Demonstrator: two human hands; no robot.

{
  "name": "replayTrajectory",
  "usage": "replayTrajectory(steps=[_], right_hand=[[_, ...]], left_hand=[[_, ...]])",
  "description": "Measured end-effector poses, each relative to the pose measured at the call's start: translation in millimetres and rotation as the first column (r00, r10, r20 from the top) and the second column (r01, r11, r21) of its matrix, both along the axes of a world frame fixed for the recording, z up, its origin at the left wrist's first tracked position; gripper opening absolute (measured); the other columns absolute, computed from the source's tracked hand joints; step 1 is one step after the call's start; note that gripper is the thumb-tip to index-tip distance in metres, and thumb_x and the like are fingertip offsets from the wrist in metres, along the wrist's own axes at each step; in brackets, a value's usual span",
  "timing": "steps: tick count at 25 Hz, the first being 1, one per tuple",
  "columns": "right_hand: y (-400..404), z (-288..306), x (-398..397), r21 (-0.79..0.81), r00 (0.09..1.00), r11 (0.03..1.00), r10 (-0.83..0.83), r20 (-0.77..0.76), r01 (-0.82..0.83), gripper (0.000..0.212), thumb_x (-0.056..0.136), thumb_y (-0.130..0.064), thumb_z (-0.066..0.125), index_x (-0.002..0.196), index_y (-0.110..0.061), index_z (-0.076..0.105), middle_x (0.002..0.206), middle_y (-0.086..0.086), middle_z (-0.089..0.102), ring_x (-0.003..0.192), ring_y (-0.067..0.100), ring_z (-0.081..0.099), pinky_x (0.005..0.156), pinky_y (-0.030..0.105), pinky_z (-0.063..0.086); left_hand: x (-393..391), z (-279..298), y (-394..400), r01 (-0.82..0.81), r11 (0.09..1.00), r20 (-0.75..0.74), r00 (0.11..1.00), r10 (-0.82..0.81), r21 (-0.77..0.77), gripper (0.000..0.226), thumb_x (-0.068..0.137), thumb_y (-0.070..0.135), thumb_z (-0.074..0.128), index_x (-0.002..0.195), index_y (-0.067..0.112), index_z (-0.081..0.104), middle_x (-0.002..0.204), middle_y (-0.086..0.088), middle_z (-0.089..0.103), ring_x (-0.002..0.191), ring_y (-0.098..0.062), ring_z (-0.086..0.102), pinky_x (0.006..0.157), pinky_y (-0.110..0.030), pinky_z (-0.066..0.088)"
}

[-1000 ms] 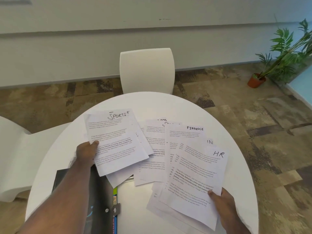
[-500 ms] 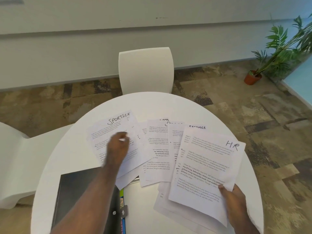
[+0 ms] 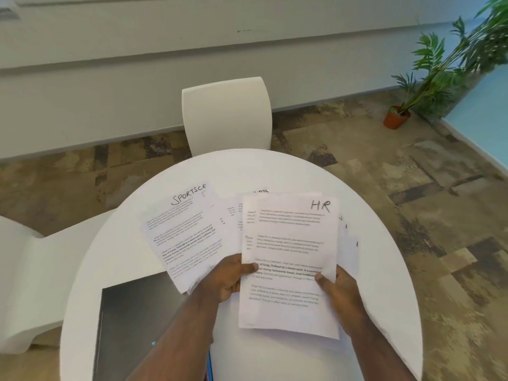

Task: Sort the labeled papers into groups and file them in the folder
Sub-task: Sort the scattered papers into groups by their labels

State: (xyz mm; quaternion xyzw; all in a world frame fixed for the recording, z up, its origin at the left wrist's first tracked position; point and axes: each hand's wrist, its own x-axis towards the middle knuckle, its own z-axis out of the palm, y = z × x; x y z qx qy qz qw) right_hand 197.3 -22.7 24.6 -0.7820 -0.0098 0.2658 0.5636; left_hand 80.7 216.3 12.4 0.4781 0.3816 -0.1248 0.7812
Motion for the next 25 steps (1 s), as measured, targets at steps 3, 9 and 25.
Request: replayTrajectory(steps=[3,9,25], right_hand=[[-2.0,1.2,6.4,-0.012,0.999,1.0,0.002,-0.043,-0.003,0.012,0.097,-0.019,0.06,0.105,-0.025,0.065,0.113,0.002,0.072,0.101,0.018,0.069,0.093,0.038,0.054],[-59.2,-40.5,8.0,-0.802,0.971,0.596,0.214,0.107,-0.043,0.08,0.087,-0.059,0.058,0.152,-0.023,0.026,0.16,0.004,0.026,0.145,0.028,0.026,0.108,0.052,0.035],[-14.5,-42.7,41.2,-0.834,0.975,0.551,0.182,0.132,0.01,0.089,0.081,-0.047,0.072,0.151,-0.019,0.024,0.139,0.008,0.048,0.126,0.027,0.047,0.096,0.041,0.043]], left_hand=[[-14.6,-3.3,-2.0,-0.081,0.995,-0.017,0.996,0.082,0.053,0.026,0.095,0.005,0.063,0.121,0.008,0.067,0.118,-0.014,0.072,0.106,-0.031,0.07,0.096,-0.051,0.054],[-41.6,-1.5,25.0,-0.393,0.908,-0.045,0.914,0.403,0.146,0.026,0.093,0.002,0.063,0.118,0.007,0.066,0.112,-0.016,0.073,0.096,-0.033,0.072,0.079,-0.046,0.061],[-40.9,17.3,-5.1,-0.476,0.851,0.044,0.877,0.479,0.219,0.034,0.084,0.002,0.073,0.117,0.008,0.068,0.109,-0.012,0.076,0.096,-0.032,0.073,0.082,-0.046,0.06]])
